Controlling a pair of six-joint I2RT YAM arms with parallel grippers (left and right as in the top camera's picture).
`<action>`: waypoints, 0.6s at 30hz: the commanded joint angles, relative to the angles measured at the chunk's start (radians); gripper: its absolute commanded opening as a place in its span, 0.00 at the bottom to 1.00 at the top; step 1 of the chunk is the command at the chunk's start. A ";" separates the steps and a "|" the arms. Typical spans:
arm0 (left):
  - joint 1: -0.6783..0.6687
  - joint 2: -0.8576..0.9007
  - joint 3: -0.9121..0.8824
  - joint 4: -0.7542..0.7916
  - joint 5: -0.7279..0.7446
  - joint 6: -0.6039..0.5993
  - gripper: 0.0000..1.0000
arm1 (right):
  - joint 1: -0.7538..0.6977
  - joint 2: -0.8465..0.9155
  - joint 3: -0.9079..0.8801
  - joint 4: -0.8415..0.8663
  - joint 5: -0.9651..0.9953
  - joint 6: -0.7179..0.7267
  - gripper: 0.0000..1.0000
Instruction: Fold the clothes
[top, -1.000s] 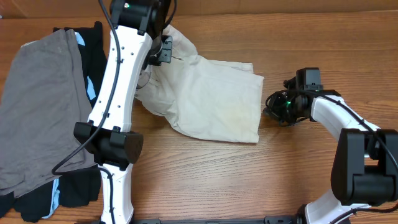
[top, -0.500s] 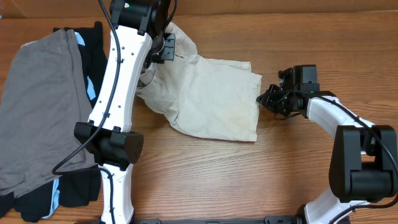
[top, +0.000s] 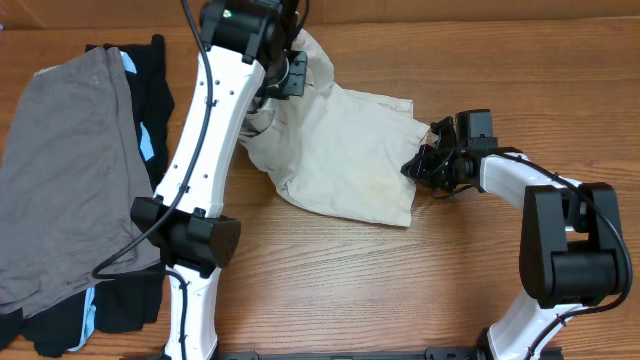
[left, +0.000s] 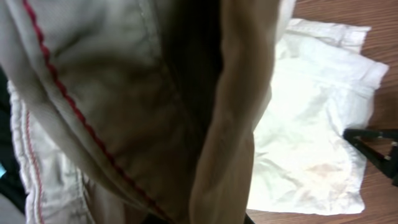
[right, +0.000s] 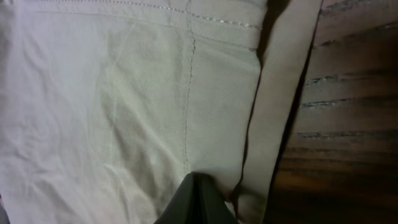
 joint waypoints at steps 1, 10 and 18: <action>-0.040 0.014 0.009 0.036 0.039 -0.064 0.04 | 0.004 0.042 -0.007 -0.013 0.055 0.013 0.04; -0.150 0.165 0.008 0.129 0.226 -0.124 0.04 | 0.004 0.042 -0.007 -0.016 0.063 0.031 0.04; -0.252 0.254 0.008 0.267 0.319 -0.153 0.04 | -0.024 0.042 -0.007 -0.019 0.053 0.058 0.04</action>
